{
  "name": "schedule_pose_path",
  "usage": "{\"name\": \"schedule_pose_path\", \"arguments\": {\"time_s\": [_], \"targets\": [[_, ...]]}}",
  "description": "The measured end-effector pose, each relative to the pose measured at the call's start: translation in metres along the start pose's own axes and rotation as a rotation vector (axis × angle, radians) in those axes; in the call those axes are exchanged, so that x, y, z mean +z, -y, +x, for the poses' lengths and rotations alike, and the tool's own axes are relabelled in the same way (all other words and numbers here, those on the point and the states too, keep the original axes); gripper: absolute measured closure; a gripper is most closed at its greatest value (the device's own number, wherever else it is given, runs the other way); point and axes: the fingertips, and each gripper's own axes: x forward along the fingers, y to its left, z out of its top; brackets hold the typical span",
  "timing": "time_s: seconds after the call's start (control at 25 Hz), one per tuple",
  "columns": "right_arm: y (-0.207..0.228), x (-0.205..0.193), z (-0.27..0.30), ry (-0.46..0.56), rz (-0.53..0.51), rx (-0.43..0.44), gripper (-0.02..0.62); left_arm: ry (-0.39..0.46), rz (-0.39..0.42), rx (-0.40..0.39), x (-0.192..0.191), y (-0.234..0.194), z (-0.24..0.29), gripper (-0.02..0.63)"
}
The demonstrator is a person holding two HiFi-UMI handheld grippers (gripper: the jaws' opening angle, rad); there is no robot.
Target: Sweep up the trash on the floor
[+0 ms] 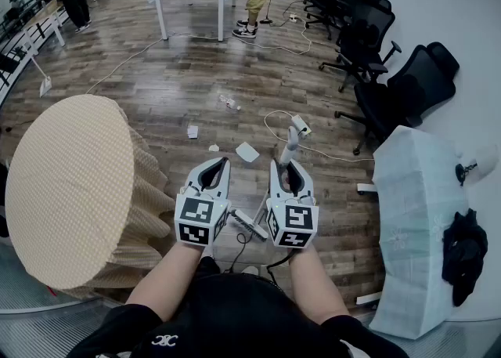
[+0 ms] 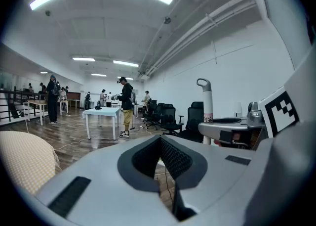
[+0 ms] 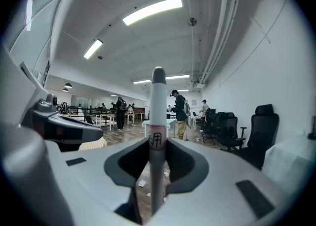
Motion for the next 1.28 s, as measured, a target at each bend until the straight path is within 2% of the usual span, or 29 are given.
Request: {"name": "schedule_pose_path", "arguments": {"time_s": [0.32, 0.8, 1.0, 1.28], "targets": [[-0.014, 0.004, 0.026, 0.007, 0.009, 0.042, 0.483, -0.016, 0.002, 0.015, -0.001, -0.022, 0.011, 0.611], [-0.042, 0.009, 0.083, -0.032, -0.065, 0.068, 0.483, -0.024, -0.031, 0.012, -0.008, -0.083, 0.029, 0.611], [-0.055, 0.011, 0.111, -0.043, -0.105, 0.039, 0.483, -0.021, -0.041, -0.01, -0.01, -0.127, 0.033, 0.611], [-0.054, 0.02, 0.144, -0.051, -0.13, -0.059, 0.482, -0.029, -0.074, -0.049, -0.02, -0.18, 0.038, 0.611]]}}
